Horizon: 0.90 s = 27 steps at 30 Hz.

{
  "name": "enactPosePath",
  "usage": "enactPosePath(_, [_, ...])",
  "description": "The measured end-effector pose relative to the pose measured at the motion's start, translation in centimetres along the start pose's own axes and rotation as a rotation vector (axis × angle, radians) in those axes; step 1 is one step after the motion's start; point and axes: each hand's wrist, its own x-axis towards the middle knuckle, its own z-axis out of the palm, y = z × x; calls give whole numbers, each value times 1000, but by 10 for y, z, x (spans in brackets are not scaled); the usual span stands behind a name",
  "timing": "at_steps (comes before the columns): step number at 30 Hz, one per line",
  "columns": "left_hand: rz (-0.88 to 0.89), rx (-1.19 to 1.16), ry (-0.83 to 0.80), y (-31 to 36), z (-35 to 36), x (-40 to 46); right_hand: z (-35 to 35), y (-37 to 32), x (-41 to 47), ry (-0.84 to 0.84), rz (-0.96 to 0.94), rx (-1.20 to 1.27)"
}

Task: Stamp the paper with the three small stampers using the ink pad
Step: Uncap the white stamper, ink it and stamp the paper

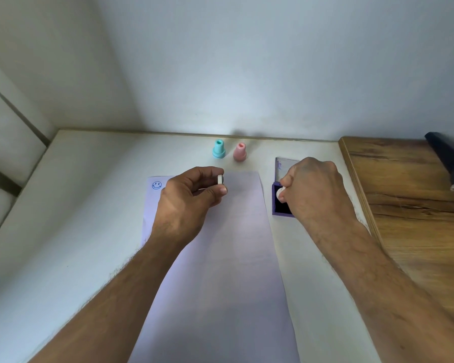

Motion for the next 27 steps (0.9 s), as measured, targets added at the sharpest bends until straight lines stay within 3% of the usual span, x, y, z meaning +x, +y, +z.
enactPosePath(27, [-11,-5,27,0,-5,-2,-5,-1,-12,40,-125,-146])
